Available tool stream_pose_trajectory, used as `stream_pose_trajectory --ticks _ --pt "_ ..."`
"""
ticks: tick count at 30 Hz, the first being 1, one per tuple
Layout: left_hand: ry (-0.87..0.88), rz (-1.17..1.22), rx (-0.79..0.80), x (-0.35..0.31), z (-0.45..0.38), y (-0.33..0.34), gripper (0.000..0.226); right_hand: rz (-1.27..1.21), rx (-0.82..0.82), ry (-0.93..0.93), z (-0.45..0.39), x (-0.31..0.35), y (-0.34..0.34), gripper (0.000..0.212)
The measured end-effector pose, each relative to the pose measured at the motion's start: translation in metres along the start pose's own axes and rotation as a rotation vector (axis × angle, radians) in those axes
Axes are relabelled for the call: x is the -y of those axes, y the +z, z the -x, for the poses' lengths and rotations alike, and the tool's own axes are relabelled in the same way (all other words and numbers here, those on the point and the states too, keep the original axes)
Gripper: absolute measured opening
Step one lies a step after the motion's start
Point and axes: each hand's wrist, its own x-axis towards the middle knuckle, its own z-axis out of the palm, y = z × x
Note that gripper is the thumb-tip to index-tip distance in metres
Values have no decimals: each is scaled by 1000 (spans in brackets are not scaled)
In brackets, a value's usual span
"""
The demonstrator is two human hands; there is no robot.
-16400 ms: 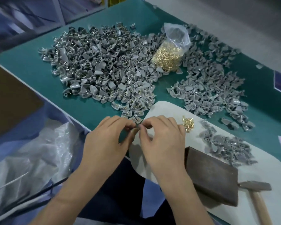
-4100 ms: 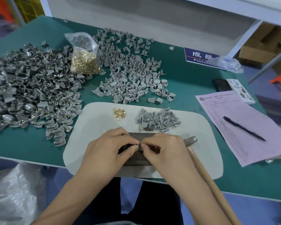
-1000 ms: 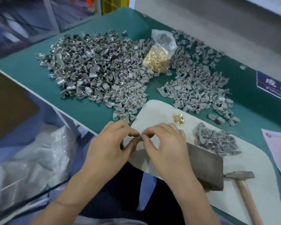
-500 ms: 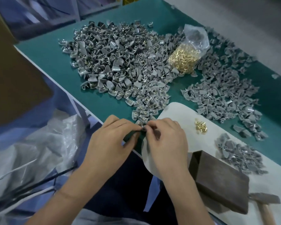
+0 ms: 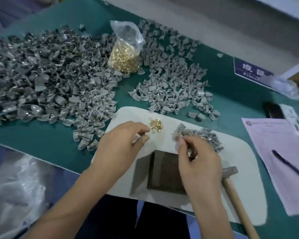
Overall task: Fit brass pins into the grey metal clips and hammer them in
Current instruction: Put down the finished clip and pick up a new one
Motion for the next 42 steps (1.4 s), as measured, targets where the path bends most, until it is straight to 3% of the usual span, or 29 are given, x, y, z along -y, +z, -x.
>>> stream_pose_trajectory --ticks 4,10,17,27,32,38,40,42 --pt "-17 -249 4 -7 -31 17 25 -207 -152 104 5 -7 -1 12" --pt "39 -454 69 -8 -53 20 38 -228 -101 112 7 -10 2 13" --pt "62 -410 83 -10 -62 11 11 -115 -52 61 4 -10 0 10" --pt "160 -468 90 -7 -54 19 8 -79 -60 -20 4 -11 -1 13" --pt "135 -318 44 -11 -39 19 10 -78 -56 -26 4 -12 -1 14" --pt "96 -388 53 -17 -29 18 17 -93 -63 -41 4 -14 1 15" --pt "59 -231 16 -22 -21 17 14 -113 -45 -38 5 -14 0 14" --pt "-2 114 21 -33 -13 15 11 -200 12 -51 3 -16 -2 17"
